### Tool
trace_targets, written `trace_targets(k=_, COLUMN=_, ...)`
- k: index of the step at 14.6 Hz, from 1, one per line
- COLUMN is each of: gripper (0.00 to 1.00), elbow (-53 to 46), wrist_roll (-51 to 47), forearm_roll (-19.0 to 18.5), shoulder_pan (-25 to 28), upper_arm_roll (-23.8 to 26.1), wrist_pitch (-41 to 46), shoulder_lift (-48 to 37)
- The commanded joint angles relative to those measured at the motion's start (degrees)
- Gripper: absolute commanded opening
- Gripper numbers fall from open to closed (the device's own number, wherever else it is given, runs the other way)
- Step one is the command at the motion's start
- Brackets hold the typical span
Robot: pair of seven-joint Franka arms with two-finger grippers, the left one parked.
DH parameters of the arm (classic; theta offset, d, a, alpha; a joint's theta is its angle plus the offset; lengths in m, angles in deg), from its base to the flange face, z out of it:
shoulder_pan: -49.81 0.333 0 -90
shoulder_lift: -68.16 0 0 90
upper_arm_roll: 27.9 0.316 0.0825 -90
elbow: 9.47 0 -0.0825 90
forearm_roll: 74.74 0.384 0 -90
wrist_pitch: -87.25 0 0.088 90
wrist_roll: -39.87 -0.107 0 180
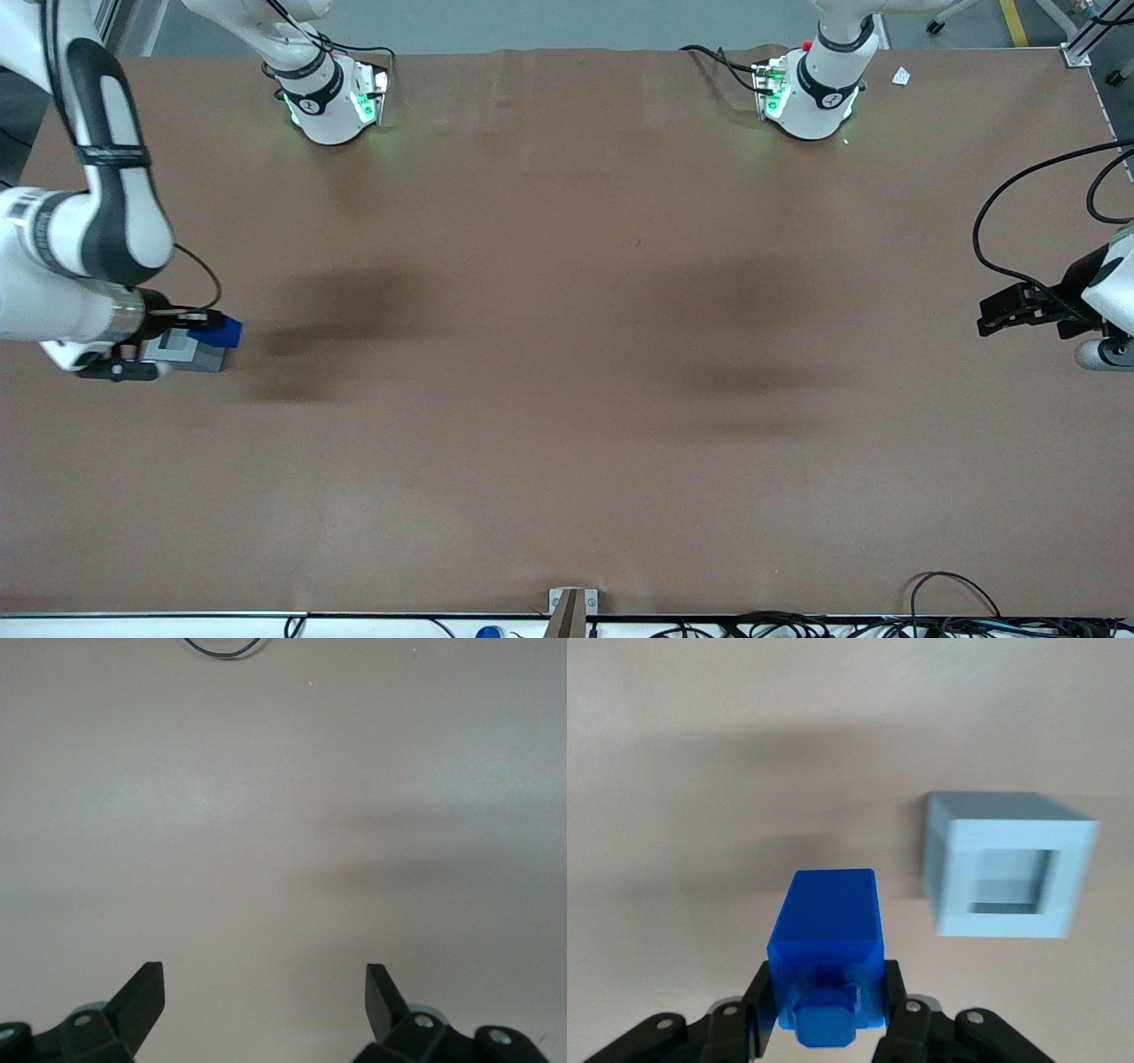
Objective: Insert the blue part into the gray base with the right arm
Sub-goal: 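Carry the blue block with the right gripper over the gray base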
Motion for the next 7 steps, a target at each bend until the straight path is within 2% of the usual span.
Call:
trace_targets(k=1, gripper=0.01, elbow=-1.7, wrist_roll=0.8, forearm_roll=-0.7, shoulder_pan=-3.3, upper_arm_roll=0.7, wrist_pitch=0.7, shoulder_lift=0.5)
trace_targets(k=7, gripper=0.02, elbow=-1.6, wrist_roll=2.3, forearm_roll=-1.4, shoulder_pan=-7.7, upper_arm_roll=0.7, wrist_pitch=0.4, shoulder_lift=1.9)
